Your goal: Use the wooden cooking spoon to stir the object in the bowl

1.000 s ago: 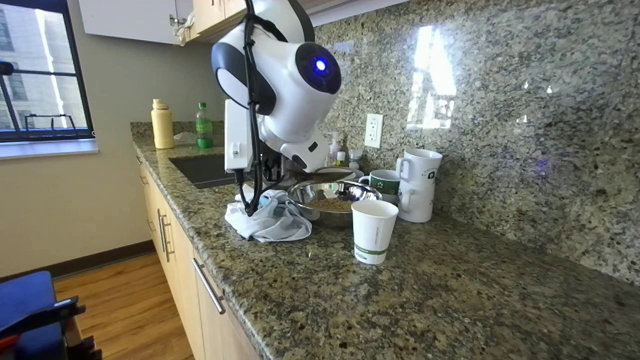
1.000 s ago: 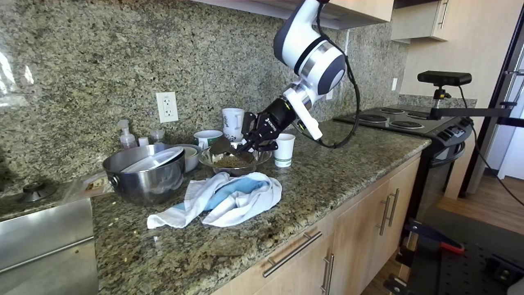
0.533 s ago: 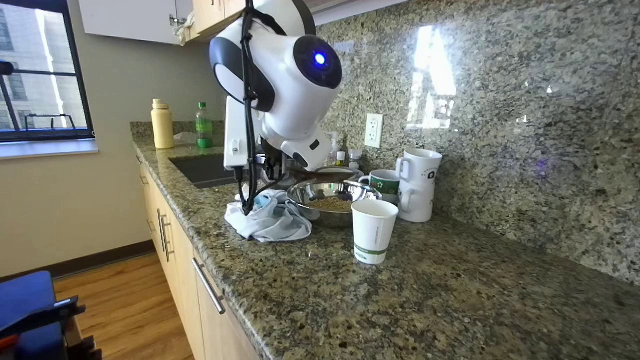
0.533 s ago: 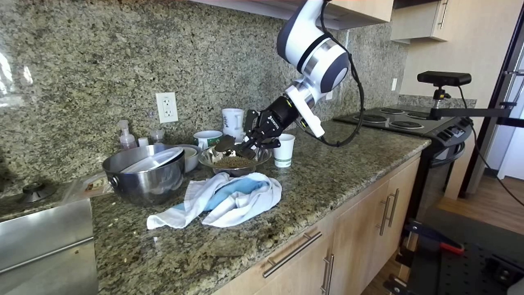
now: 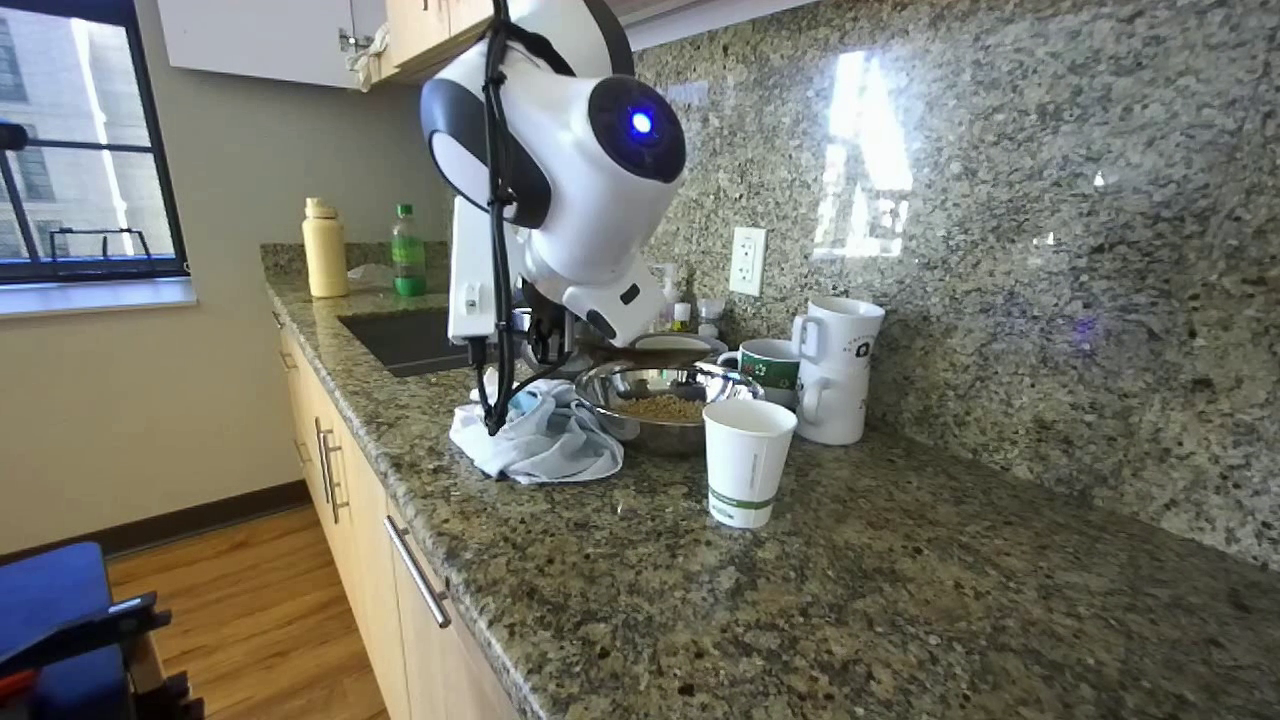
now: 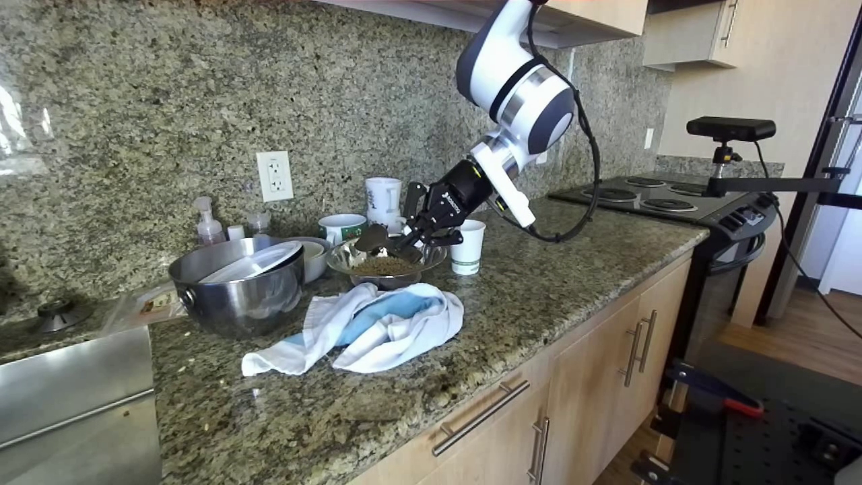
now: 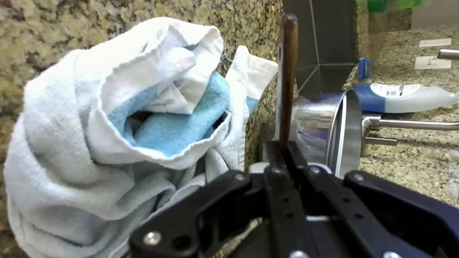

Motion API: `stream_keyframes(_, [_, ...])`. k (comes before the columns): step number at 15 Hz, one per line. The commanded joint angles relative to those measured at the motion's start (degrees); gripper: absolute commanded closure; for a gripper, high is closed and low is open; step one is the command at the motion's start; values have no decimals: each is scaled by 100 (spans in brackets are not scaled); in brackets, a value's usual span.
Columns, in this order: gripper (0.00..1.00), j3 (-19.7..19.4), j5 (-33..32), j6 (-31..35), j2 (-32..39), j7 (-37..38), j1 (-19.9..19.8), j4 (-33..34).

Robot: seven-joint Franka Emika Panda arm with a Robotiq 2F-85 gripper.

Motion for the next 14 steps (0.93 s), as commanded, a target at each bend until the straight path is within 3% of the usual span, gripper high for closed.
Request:
stream_keyframes(1, [93, 59, -26, 6, -6, 18, -61, 3])
stream_keyframes(4, [93, 60, -26, 5, -6, 18, -61, 3])
stream_keyframes(5, [98, 251, 442, 217, -243, -395, 100, -665])
stream_keyframes(6, [98, 300, 555, 204, -276, -443, 139, -784])
stream_keyframes(14, [98, 282, 65, -535, -307, 76, 72, -808])
